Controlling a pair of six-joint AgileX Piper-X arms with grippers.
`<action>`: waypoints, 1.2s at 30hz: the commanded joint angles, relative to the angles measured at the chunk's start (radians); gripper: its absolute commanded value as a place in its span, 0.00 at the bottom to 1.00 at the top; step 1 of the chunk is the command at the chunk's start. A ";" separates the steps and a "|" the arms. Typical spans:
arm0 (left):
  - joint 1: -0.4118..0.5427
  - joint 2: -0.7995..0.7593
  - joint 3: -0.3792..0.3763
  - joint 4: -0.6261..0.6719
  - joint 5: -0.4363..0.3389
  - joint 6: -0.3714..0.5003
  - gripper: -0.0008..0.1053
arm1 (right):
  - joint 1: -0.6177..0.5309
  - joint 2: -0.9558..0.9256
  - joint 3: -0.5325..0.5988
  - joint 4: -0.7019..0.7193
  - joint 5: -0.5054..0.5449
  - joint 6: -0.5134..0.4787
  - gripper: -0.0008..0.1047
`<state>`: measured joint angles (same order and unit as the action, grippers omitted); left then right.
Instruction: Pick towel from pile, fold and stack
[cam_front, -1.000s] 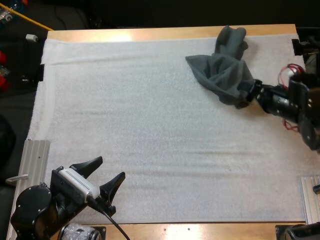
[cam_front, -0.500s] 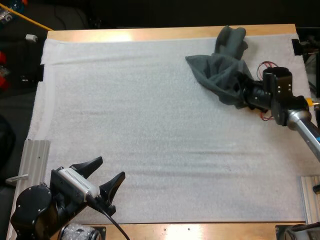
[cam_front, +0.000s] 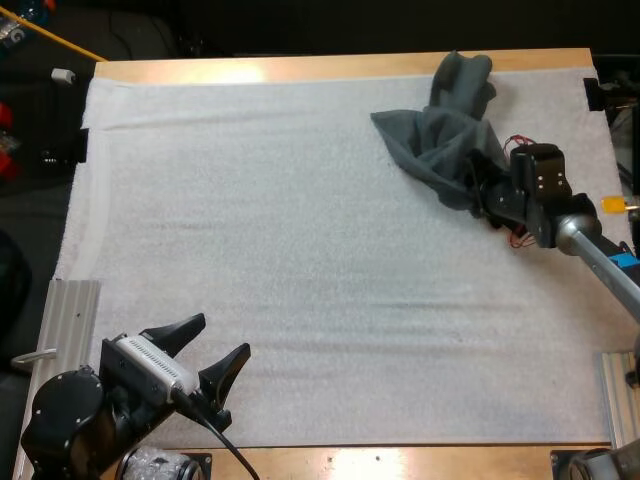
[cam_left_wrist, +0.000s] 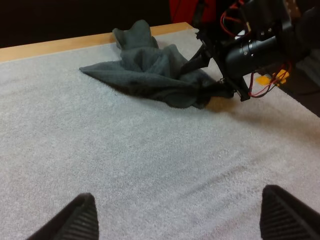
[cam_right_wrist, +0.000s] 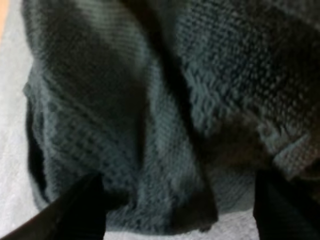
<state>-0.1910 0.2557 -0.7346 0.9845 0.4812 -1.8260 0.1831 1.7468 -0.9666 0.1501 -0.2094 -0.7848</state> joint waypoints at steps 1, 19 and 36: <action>-0.004 0.001 -0.005 -0.011 -0.006 -0.009 0.63 | 0.001 -0.001 -0.006 -0.020 0.008 0.002 0.59; -0.004 0.001 -0.005 -0.011 -0.006 -0.009 0.63 | 0.001 -0.037 -0.008 -0.118 -0.111 0.005 0.01; -0.004 0.001 -0.005 -0.011 0.010 -0.009 0.63 | 0.009 -0.522 -0.008 0.013 -0.188 -0.267 0.01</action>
<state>-0.1910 0.2557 -0.7346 0.9845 0.4837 -1.8260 0.1899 1.2438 -0.9666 0.1445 -0.3736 -1.0294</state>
